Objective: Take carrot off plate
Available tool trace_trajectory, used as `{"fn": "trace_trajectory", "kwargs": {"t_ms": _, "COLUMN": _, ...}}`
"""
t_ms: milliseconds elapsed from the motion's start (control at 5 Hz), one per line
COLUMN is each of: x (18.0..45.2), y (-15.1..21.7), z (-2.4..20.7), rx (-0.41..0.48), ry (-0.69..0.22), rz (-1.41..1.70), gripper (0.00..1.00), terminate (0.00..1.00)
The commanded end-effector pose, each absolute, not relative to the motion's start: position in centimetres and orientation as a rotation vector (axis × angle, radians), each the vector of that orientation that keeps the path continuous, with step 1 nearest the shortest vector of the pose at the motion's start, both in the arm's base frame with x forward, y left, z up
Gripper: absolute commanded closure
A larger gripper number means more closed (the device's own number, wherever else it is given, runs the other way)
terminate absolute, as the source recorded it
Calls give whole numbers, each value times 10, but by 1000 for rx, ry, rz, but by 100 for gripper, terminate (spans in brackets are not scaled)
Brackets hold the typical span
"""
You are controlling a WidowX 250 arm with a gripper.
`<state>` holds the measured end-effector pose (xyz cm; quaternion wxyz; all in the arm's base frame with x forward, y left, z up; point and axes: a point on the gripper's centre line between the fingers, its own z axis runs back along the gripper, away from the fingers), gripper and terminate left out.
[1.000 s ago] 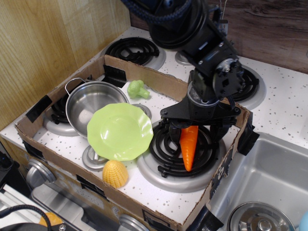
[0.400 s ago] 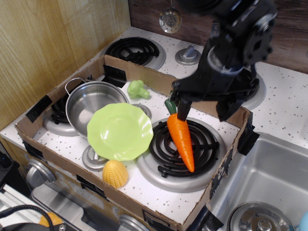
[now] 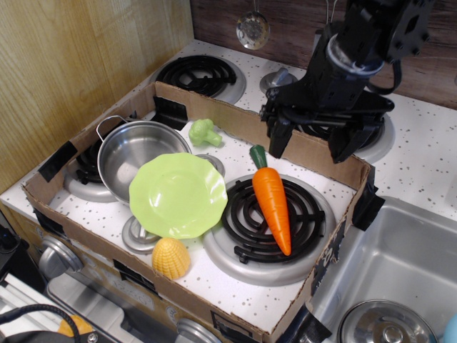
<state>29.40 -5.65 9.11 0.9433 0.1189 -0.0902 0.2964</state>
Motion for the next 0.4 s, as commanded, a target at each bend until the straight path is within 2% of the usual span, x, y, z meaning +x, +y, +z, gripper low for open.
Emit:
{"fn": "trace_trajectory", "kwargs": {"t_ms": 0, "x": 309, "y": -63, "z": 126, "rx": 213, "ry": -217, "rz": 575, "gripper": 0, "terminate": 0}}
{"fn": "trace_trajectory", "kwargs": {"t_ms": 200, "x": 309, "y": -63, "z": 126, "rx": 213, "ry": -217, "rz": 575, "gripper": 0, "terminate": 100}}
